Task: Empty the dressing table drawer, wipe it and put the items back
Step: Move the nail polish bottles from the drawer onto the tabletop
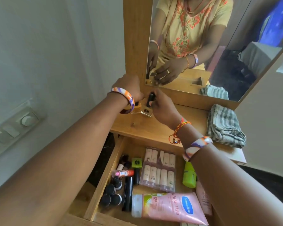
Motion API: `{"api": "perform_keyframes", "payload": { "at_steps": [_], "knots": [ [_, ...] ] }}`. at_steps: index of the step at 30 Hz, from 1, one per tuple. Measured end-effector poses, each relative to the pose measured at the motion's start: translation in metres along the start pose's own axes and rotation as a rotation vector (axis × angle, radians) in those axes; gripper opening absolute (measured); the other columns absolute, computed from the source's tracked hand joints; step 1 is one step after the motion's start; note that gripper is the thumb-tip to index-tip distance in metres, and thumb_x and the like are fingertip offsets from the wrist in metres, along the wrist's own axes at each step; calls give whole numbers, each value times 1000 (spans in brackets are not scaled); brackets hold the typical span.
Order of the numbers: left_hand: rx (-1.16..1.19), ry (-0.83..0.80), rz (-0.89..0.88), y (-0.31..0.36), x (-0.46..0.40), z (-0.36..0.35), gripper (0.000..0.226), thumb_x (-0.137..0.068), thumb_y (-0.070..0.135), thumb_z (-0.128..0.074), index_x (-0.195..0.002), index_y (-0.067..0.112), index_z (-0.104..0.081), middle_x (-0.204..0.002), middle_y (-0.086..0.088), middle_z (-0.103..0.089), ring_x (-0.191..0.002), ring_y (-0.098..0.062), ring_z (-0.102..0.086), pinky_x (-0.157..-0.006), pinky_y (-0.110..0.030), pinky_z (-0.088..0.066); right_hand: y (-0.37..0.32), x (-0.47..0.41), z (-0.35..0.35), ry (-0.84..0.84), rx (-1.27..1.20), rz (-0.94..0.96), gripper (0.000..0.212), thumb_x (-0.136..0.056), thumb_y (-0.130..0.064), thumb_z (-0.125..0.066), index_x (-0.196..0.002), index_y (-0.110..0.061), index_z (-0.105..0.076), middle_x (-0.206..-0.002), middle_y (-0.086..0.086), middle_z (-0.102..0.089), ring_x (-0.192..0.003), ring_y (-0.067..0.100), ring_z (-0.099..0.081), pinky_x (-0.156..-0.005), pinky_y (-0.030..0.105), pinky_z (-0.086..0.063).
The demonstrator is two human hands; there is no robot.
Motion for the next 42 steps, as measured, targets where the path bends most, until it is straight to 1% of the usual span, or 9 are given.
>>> {"api": "perform_keyframes", "payload": {
  "at_steps": [2, 4, 7, 9, 14, 19, 27, 35, 42],
  "knots": [
    [29, 9, 6, -3, -1, -3, 29, -82, 16, -64, -58, 8, -50, -57, -5, -47, -57, -22, -49, -50, -25, -33, 3, -1, -4, -5, 5, -9, 25, -93, 3, -43, -116, -5, -48, -98, 2, -54, -91, 15, -52, -63, 15, -40],
    [77, 6, 17, -9, 1, -8, 14, -82, 16, -66, -81, 1, -65, -72, -11, -61, -68, -24, -57, -56, -26, -38, 4, -1, -5, -5, -15, -11, 30, -92, 2, -47, -120, -7, -48, -109, 8, -57, -98, 18, -54, -67, 16, -42],
    [183, -26, 98, -25, 6, -26, 40, -79, 17, -72, -115, 2, -61, -105, -15, -66, -93, -28, -64, -72, -27, -45, 11, 1, -4, 16, -8, -24, 51, -83, 2, -62, -129, -13, -46, -124, 7, -55, -113, 19, -52, -79, 21, -44],
    [231, -34, 151, -35, 11, -42, 49, -80, 16, -73, -124, 5, -56, -117, -15, -63, -106, -30, -61, -84, -29, -47, 21, 2, -5, 53, 5, -94, 58, -78, 1, -68, -129, -15, -47, -124, 4, -54, -107, 17, -52, -74, 17, -43],
    [325, 52, 215, -47, 8, -57, 38, -86, 19, -66, -122, 7, -62, -122, -14, -63, -110, -30, -61, -94, -33, -48, 38, -6, -10, 154, -59, -203, 22, -83, 0, -63, -97, -17, -59, -87, -4, -54, -84, 11, -50, -56, 9, -35],
    [333, 108, 251, -59, -11, -55, 42, -87, 17, -64, -127, 5, -57, -128, -15, -60, -116, -32, -58, -100, -33, -44, 39, -25, -19, 216, -120, -242, 26, -84, 1, -63, -108, -9, -65, -95, 0, -60, -86, 8, -52, -60, 6, -38],
    [447, 257, 321, -73, -38, -64, 32, -86, 12, -65, -117, 2, -61, -116, -18, -65, -106, -30, -63, -95, -32, -48, 46, -47, -28, 338, -171, -290, 23, -85, -8, -64, -108, -8, -67, -102, 6, -68, -88, 10, -56, -79, 20, -46],
    [504, 323, 321, -73, -42, -69, 25, -85, 14, -67, -106, 1, -65, -107, -17, -68, -99, -26, -65, -85, -23, -45, 47, -49, -30, 366, -123, -312, 22, -86, -18, -65, -107, -12, -67, -105, 5, -68, -85, 9, -53, -72, 23, -44],
    [477, 315, 320, -68, -39, -66, 29, -87, 13, -65, -113, 2, -62, -115, -16, -65, -104, -27, -62, -87, -23, -45, 48, -50, -28, 369, -125, -335, 18, -85, -19, -66, -102, -14, -69, -105, 5, -68, -87, 11, -56, -73, 24, -45]
  ]
}}
Point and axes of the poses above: each hand's wrist, its own x-axis away from the middle knuckle, its own z-axis out of the back of the hand, y = z × x, the point moved 5 cm from there along -x, towards the middle knuckle
